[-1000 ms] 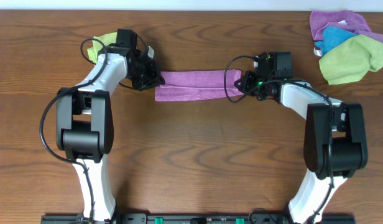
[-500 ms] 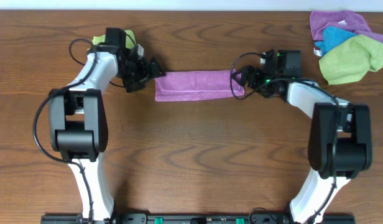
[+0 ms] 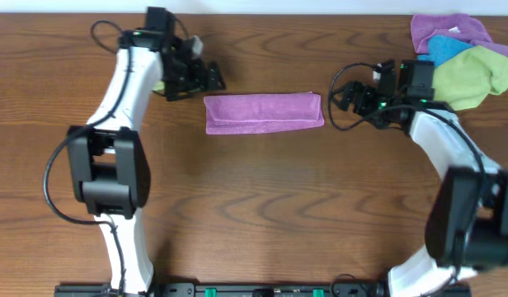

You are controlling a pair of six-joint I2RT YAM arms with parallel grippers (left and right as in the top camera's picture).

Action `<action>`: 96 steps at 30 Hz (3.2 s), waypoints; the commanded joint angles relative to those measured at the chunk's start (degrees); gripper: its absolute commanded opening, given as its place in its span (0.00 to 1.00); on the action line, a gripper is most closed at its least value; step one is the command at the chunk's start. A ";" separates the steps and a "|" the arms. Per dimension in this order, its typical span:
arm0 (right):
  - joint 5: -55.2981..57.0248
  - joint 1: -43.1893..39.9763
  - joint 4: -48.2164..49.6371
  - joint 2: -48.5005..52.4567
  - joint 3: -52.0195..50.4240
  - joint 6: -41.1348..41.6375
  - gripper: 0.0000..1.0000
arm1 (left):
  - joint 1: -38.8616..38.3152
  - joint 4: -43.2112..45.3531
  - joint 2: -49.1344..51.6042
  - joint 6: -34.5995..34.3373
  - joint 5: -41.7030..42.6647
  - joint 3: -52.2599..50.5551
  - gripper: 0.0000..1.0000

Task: Fold the cloth

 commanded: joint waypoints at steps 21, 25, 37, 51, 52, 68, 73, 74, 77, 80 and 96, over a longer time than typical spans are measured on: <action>2.54 0.85 -15.52 -9.38 0.44 -9.68 0.99 | -18.71 6.01 -6.08 12.85 -17.25 0.94 0.95; 15.52 3.80 -16.31 -9.38 0.94 -10.58 0.99 | -18.64 3.89 -5.97 7.43 -29.11 0.94 0.95; 33.35 12.70 -21.27 -5.49 12.00 -12.81 0.99 | -15.43 0.42 -0.72 -3.23 -21.42 0.02 0.95; 29.75 14.75 -23.23 -0.61 12.35 -6.64 0.15 | -15.17 -2.47 3.89 -10.69 -23.56 0.02 0.06; 29.75 14.82 -23.41 -0.61 12.35 -6.60 0.15 | -15.32 -2.62 3.89 -10.69 -23.58 0.02 0.06; 28.85 14.99 -21.18 -0.61 12.35 -6.49 0.94 | -14.43 -1.25 7.61 -7.32 -30.14 0.02 0.06; 28.87 14.91 -21.20 -0.61 12.35 -6.49 0.95 | -14.38 -1.46 8.31 -6.05 -31.78 0.00 0.06; 28.87 14.91 -21.22 -0.59 12.33 -6.49 0.95 | -14.38 -1.44 8.55 -5.60 -31.89 0.00 0.06; 28.87 14.91 -21.29 -0.59 12.31 -6.49 0.98 | -14.34 -1.46 9.66 -5.53 -33.97 0.00 0.06; 28.92 14.58 -21.27 -0.57 12.13 -6.54 0.99 | -14.14 -1.46 10.97 -5.55 -34.07 0.00 0.06; 6.97 6.58 -18.58 12.09 10.29 -6.49 0.99 | -12.83 -0.81 11.76 -5.51 -32.74 0.00 0.06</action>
